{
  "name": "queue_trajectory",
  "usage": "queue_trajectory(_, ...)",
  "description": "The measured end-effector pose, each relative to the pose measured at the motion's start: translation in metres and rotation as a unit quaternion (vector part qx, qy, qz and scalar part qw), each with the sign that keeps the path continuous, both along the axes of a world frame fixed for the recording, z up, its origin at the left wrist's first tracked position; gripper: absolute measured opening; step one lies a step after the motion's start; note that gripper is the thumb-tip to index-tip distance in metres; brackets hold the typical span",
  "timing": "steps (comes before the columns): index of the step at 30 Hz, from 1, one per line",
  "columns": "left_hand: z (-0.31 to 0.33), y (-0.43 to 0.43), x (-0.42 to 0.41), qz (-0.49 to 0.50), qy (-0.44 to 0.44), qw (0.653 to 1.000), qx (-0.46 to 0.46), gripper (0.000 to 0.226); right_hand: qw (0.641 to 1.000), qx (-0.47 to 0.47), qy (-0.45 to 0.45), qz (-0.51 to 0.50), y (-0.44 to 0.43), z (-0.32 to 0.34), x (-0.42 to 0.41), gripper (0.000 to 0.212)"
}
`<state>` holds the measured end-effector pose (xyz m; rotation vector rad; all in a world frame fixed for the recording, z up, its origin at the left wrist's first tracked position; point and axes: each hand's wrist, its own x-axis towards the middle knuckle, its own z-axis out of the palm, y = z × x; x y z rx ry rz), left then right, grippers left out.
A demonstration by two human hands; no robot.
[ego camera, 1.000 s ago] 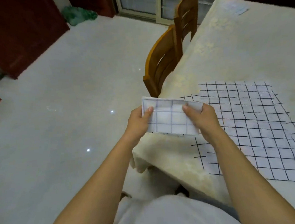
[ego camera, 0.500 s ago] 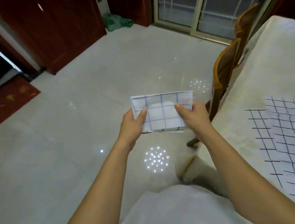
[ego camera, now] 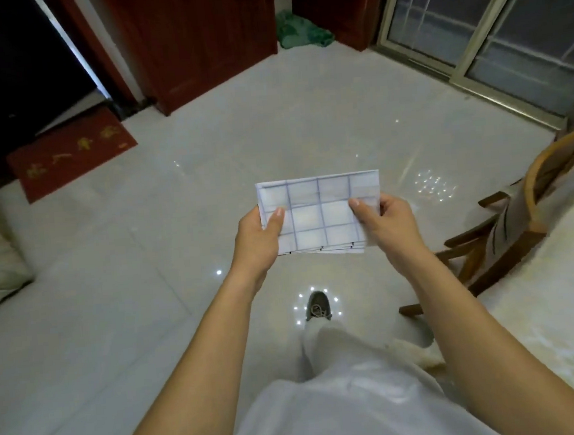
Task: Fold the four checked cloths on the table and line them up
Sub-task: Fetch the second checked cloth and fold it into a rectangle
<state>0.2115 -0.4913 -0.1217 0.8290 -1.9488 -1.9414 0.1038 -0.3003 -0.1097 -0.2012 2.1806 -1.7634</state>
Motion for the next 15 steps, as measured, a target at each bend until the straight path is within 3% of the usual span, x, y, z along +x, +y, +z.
queue_trajectory(6,0.002,-0.04,-0.061,0.021,-0.021,0.999,-0.015,0.023,0.999,-0.038,-0.024,0.017,-0.049,-0.02,-0.067,0.002)
queue_trajectory(15,0.043,-0.095,-0.227,-0.034,-0.046,0.998,0.006,0.031,0.996,-0.08,-0.026,-0.022,-0.104,-0.015,-0.231,0.002)
